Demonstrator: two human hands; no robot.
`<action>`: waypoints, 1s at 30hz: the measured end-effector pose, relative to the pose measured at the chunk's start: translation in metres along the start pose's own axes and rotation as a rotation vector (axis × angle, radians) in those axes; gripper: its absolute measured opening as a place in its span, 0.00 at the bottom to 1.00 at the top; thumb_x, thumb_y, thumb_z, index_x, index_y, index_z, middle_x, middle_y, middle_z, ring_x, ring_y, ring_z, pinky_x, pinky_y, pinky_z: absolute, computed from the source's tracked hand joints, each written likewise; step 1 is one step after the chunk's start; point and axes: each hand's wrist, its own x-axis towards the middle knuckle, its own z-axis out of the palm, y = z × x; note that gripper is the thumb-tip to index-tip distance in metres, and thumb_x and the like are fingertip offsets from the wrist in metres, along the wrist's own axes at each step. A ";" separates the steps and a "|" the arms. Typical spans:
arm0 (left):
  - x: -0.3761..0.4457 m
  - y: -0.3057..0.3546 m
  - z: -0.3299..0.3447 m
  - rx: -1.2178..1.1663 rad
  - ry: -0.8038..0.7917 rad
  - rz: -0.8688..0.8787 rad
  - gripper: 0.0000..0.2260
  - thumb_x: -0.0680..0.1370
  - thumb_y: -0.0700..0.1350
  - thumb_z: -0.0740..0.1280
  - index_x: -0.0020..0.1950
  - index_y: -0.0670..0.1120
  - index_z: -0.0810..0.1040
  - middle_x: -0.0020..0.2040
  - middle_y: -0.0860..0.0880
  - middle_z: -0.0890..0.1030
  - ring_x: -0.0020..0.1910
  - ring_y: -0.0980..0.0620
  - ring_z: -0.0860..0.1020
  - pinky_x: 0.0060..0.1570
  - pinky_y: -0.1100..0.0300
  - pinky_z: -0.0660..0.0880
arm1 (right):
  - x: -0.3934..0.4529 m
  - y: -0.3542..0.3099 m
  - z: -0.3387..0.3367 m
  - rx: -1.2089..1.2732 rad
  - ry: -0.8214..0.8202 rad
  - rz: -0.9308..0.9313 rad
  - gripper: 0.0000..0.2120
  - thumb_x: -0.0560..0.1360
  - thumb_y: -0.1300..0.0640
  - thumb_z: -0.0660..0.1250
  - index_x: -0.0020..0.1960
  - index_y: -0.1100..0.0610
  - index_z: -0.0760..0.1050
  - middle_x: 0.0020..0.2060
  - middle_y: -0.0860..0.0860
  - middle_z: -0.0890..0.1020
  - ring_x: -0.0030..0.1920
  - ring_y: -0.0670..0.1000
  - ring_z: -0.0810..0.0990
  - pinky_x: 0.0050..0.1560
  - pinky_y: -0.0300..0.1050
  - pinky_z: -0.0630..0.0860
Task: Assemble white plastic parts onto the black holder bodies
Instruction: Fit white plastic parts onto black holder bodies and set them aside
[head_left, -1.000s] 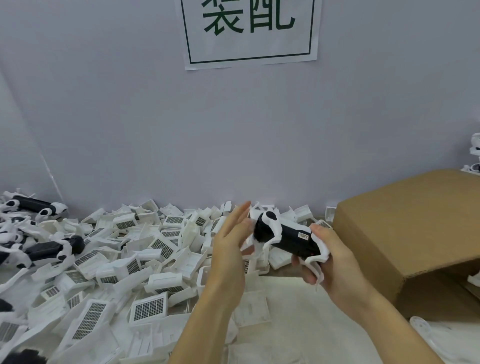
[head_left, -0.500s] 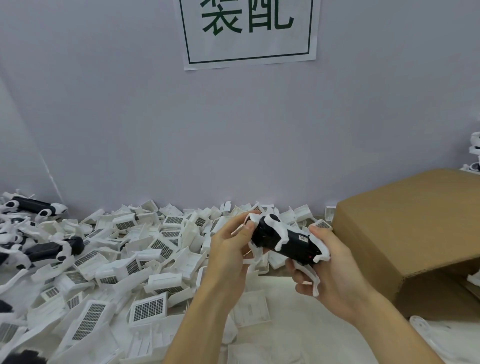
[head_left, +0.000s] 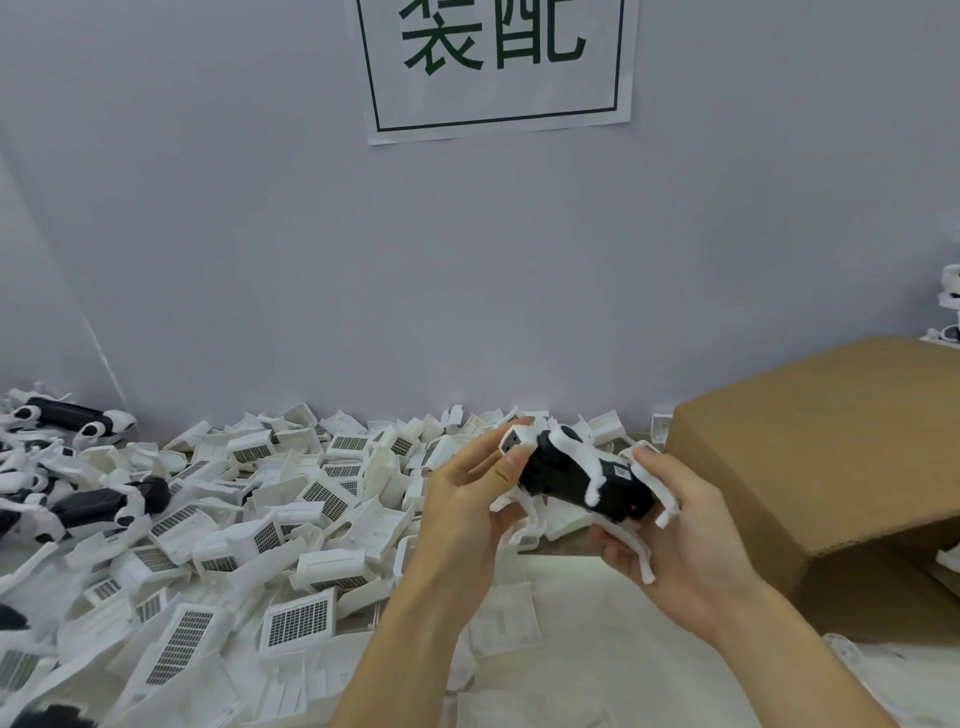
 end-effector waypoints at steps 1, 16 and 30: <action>0.000 -0.001 -0.001 0.000 0.039 -0.009 0.21 0.70 0.49 0.74 0.62 0.45 0.83 0.50 0.46 0.86 0.42 0.53 0.83 0.35 0.64 0.76 | 0.000 -0.001 0.001 -0.011 0.000 -0.055 0.15 0.72 0.48 0.66 0.47 0.56 0.86 0.42 0.56 0.83 0.37 0.53 0.79 0.39 0.46 0.76; 0.001 -0.003 -0.005 -0.013 0.102 0.001 0.07 0.71 0.49 0.76 0.48 0.50 0.85 0.48 0.50 0.85 0.47 0.52 0.82 0.51 0.57 0.74 | 0.000 -0.013 -0.012 -0.394 0.004 -0.460 0.22 0.62 0.52 0.77 0.55 0.53 0.81 0.55 0.56 0.83 0.56 0.55 0.82 0.42 0.48 0.80; -0.002 -0.007 0.001 0.078 -0.016 -0.030 0.11 0.74 0.41 0.74 0.55 0.51 0.84 0.43 0.48 0.83 0.46 0.49 0.82 0.47 0.50 0.77 | -0.006 -0.008 -0.009 -0.442 -0.053 0.354 0.31 0.84 0.40 0.50 0.62 0.66 0.76 0.45 0.66 0.82 0.44 0.67 0.84 0.37 0.50 0.81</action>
